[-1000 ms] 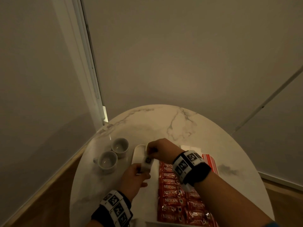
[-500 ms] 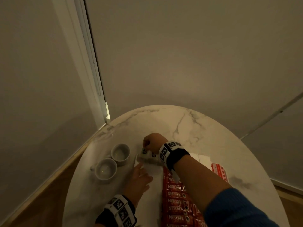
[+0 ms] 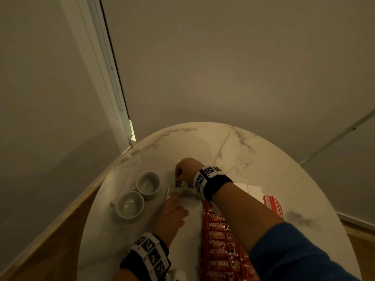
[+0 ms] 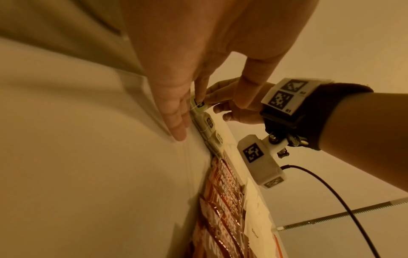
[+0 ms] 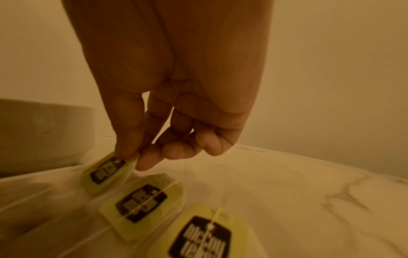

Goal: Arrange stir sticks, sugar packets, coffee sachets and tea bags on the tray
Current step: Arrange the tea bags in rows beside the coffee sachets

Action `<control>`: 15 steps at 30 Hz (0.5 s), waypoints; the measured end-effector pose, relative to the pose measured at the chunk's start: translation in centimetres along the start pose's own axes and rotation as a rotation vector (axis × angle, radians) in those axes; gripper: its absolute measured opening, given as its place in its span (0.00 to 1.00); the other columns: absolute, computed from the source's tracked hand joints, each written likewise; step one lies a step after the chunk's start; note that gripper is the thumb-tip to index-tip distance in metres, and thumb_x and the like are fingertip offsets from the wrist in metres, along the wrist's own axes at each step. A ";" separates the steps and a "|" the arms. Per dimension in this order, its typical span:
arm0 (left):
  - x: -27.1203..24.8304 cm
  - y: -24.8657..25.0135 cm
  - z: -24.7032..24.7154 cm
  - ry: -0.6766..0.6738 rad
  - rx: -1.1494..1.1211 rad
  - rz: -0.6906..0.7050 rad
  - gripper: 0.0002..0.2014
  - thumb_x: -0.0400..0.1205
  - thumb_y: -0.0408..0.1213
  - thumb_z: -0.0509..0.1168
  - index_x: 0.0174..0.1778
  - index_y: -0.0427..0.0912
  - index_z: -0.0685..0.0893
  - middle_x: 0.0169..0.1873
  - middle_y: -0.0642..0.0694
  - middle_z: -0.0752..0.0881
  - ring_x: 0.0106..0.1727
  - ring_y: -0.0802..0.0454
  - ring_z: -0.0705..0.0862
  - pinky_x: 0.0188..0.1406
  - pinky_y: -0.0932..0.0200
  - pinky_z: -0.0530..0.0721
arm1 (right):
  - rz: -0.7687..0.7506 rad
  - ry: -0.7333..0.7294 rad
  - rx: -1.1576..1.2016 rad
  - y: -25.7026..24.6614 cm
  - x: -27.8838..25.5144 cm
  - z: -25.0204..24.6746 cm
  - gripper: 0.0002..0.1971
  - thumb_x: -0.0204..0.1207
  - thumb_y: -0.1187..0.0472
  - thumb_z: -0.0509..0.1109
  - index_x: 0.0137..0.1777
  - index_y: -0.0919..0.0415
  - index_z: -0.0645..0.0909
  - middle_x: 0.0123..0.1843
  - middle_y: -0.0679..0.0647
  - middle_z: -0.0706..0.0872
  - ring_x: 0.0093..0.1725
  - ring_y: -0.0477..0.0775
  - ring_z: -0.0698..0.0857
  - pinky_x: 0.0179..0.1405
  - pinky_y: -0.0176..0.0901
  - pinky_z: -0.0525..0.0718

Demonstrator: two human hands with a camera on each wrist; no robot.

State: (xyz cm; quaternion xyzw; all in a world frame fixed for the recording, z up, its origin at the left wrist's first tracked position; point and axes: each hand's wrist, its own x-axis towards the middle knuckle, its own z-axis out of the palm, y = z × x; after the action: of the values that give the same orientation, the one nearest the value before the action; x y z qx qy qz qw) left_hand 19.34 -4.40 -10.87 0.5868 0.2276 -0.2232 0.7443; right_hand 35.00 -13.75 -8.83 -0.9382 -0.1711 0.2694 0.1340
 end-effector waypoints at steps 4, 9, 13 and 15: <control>0.1 0.3 0.1 -0.002 0.015 0.001 0.28 0.81 0.28 0.63 0.74 0.54 0.67 0.65 0.49 0.75 0.57 0.56 0.78 0.58 0.53 0.77 | -0.001 0.019 -0.011 0.0 0.0 0.1 0.09 0.77 0.63 0.71 0.55 0.62 0.87 0.57 0.57 0.88 0.57 0.57 0.85 0.53 0.44 0.80; 0.3 0.3 0.1 0.005 0.029 -0.009 0.29 0.81 0.29 0.63 0.77 0.52 0.66 0.66 0.49 0.75 0.61 0.52 0.77 0.60 0.51 0.78 | -0.006 0.026 -0.013 0.2 -0.1 0.1 0.09 0.77 0.63 0.70 0.55 0.63 0.86 0.57 0.58 0.87 0.57 0.58 0.84 0.56 0.46 0.81; 0.3 0.3 0.3 0.029 0.014 -0.006 0.28 0.81 0.29 0.63 0.76 0.52 0.67 0.53 0.57 0.78 0.55 0.55 0.79 0.57 0.52 0.79 | -0.004 0.043 -0.012 0.6 -0.1 0.2 0.10 0.77 0.62 0.70 0.57 0.62 0.86 0.58 0.58 0.87 0.58 0.59 0.84 0.56 0.47 0.81; 0.2 0.3 0.3 0.034 0.012 -0.007 0.28 0.81 0.29 0.63 0.77 0.51 0.67 0.57 0.55 0.78 0.56 0.54 0.78 0.60 0.51 0.78 | -0.007 0.044 -0.015 0.8 -0.2 0.1 0.10 0.78 0.61 0.70 0.58 0.62 0.85 0.59 0.58 0.86 0.58 0.59 0.83 0.56 0.46 0.80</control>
State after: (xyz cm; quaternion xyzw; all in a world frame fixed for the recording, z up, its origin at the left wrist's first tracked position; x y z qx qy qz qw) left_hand 19.72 -4.64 -10.73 0.5944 0.2410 -0.2170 0.7358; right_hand 34.97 -14.48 -9.10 -0.9443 -0.1734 0.2468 0.1318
